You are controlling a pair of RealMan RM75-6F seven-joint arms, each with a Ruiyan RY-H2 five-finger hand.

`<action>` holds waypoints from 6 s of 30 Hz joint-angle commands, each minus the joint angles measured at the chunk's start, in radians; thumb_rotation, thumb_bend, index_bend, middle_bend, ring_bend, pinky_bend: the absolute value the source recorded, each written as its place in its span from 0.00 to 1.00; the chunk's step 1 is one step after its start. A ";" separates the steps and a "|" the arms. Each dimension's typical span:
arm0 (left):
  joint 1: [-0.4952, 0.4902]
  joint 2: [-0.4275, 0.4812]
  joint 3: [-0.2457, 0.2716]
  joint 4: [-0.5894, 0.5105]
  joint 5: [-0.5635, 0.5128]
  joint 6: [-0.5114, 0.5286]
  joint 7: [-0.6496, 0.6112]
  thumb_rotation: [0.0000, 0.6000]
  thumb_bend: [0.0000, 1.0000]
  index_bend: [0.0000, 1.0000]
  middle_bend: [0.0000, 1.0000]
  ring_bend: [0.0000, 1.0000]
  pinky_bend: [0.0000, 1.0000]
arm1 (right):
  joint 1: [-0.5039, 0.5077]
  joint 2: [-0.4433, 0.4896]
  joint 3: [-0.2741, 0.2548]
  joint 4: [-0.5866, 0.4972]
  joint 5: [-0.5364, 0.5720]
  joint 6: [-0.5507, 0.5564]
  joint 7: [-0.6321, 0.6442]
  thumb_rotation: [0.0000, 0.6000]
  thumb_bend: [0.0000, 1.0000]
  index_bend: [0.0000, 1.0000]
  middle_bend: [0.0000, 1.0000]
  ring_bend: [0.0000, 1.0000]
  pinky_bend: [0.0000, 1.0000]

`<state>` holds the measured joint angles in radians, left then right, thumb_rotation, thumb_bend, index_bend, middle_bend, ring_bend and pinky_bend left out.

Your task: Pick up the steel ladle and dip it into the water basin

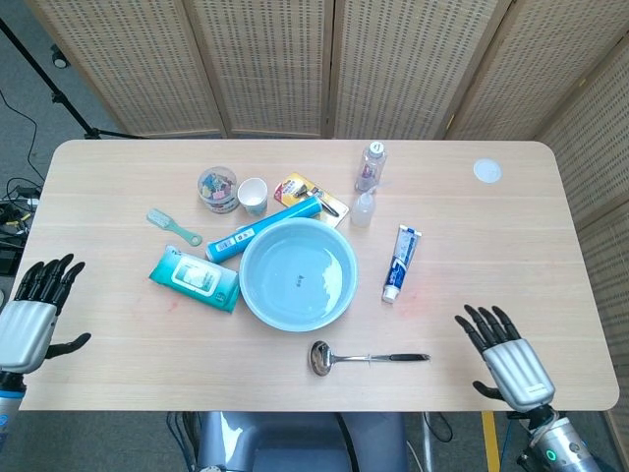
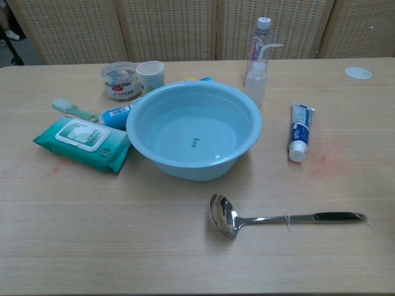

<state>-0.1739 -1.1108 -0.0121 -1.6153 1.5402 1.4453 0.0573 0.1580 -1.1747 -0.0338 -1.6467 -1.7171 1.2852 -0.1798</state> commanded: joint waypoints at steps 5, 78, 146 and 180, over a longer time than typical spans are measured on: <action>-0.006 0.002 0.000 0.002 -0.005 -0.020 -0.009 1.00 0.00 0.00 0.00 0.00 0.00 | 0.096 -0.117 0.006 0.002 0.044 -0.156 -0.083 1.00 0.00 0.09 0.55 0.45 0.66; -0.004 0.023 -0.018 0.006 -0.029 -0.040 -0.067 1.00 0.00 0.00 0.00 0.00 0.00 | 0.244 -0.467 0.064 0.101 0.612 -0.252 -0.528 1.00 0.48 0.62 0.80 0.73 0.98; -0.006 0.047 -0.018 0.001 -0.028 -0.052 -0.125 1.00 0.00 0.00 0.00 0.00 0.00 | 0.818 -0.565 0.446 -0.052 1.158 0.234 -1.179 1.00 1.00 0.81 0.83 0.75 0.98; -0.015 0.049 -0.023 0.003 -0.052 -0.080 -0.135 1.00 0.00 0.00 0.00 0.00 0.00 | 0.858 -0.762 0.278 0.396 0.967 0.122 -1.093 1.00 1.00 0.81 0.83 0.76 0.98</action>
<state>-0.1889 -1.0624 -0.0345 -1.6119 1.4884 1.3655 -0.0774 1.0167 -1.9306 0.2533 -1.2631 -0.7415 1.4155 -1.2672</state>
